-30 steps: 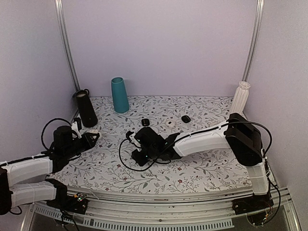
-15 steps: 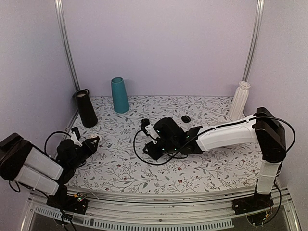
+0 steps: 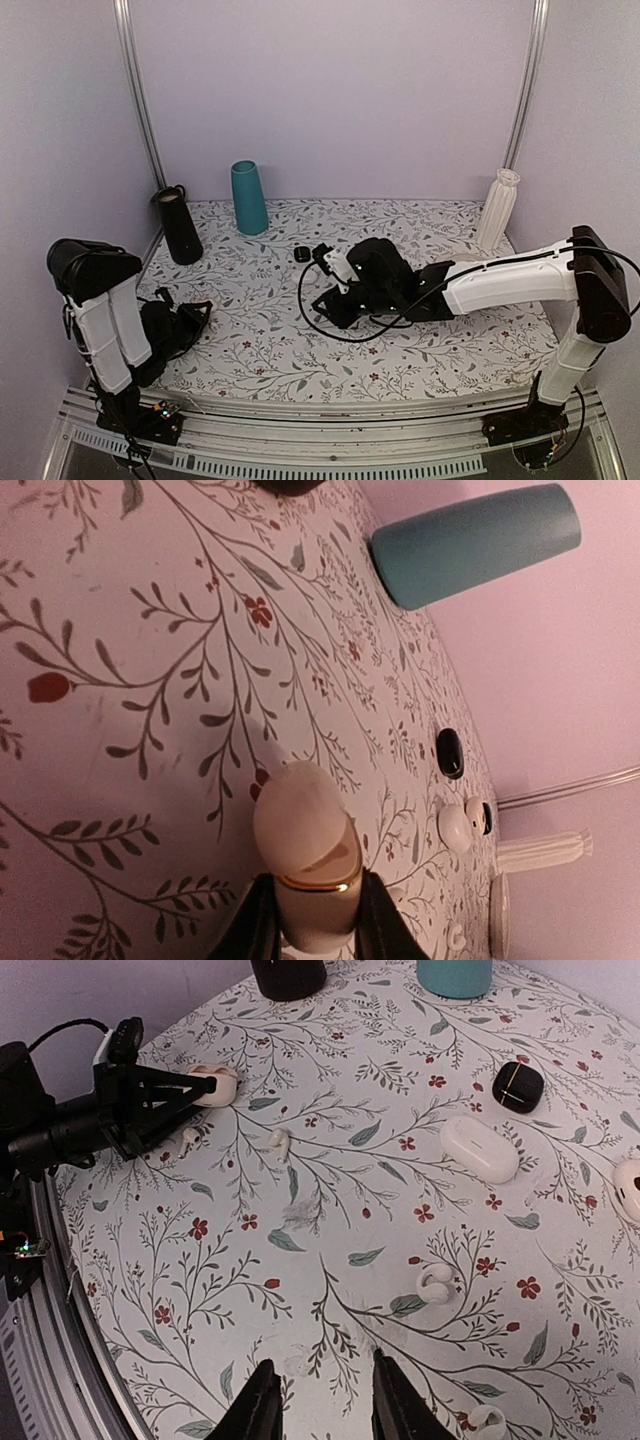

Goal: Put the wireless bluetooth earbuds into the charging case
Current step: Move the earbuds to the center of the board.

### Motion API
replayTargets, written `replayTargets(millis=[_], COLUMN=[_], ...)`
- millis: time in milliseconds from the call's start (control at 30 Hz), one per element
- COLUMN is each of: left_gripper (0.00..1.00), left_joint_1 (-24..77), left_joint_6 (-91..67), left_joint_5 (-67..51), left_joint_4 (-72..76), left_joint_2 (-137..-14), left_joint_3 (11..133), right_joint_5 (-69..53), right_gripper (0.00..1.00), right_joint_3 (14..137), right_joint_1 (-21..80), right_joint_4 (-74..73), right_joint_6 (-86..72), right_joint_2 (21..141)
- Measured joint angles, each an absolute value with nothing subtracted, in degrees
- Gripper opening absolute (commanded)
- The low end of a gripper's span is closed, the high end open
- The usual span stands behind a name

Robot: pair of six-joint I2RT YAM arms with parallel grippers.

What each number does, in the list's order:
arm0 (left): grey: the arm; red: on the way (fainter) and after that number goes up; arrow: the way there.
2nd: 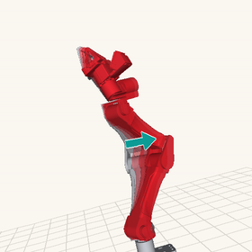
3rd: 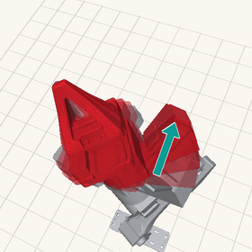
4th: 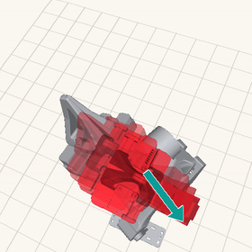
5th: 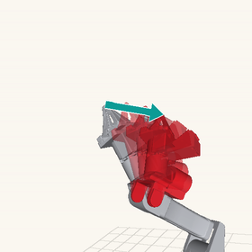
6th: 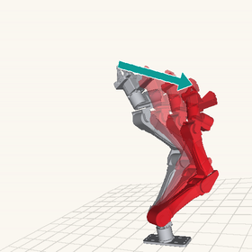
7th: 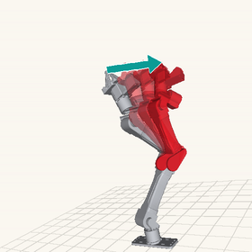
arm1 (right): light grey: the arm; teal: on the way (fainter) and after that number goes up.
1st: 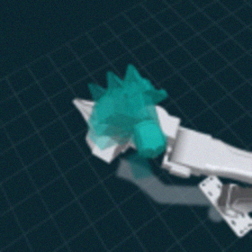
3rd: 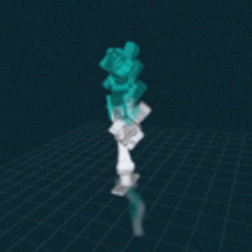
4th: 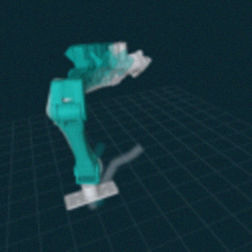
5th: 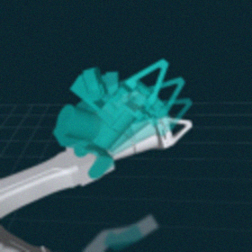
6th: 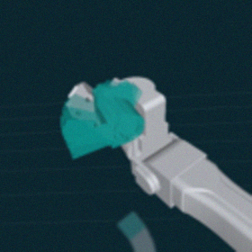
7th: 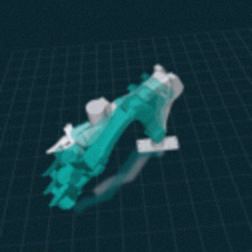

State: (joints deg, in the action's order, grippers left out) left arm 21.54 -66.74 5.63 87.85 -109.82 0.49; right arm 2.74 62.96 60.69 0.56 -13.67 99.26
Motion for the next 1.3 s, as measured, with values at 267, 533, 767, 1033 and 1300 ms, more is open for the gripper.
replayTargets(millis=[267, 533, 767, 1033, 1300], left_gripper=[0.00, 0.00, 0.00, 0.00, 0.00], left_joint_1=[23.00, 28.84, 36.82, 40.58, 44.77], left_joint_6=[-72.20, -74.87, -82.81, -87.61, -88.38], left_joint_5=[11.11, 24.29, 21.26, 15.16, 13.93], left_joint_4=[88.79, 88.90, 82.63, 68.73, 63.94], left_joint_2=[-111.39, -112.86, -114.89, -114.34, -115.85], left_joint_3=[0.60, 2.85, 15.42, 24.73, 30.57], right_joint_5=[3.16, 3.97, 4.23, 4.84, 5.50], right_gripper=[0.31, 0.31, 0.31, 0.31, 0.31], right_joint_3=[60.14, 58.70, 57.45, 53.93, 51.03], right_joint_1=[59.83, 59.22, 58.98, 58.22, 57.63], right_joint_4=[0.95, 0.93, 0.84, 0.84, 0.25], right_joint_6=[-13.08, -12.80, -12.58, -12.58, -12.71], right_joint_2=[95.39, 94.26, 91.18, 87.02, 83.57])
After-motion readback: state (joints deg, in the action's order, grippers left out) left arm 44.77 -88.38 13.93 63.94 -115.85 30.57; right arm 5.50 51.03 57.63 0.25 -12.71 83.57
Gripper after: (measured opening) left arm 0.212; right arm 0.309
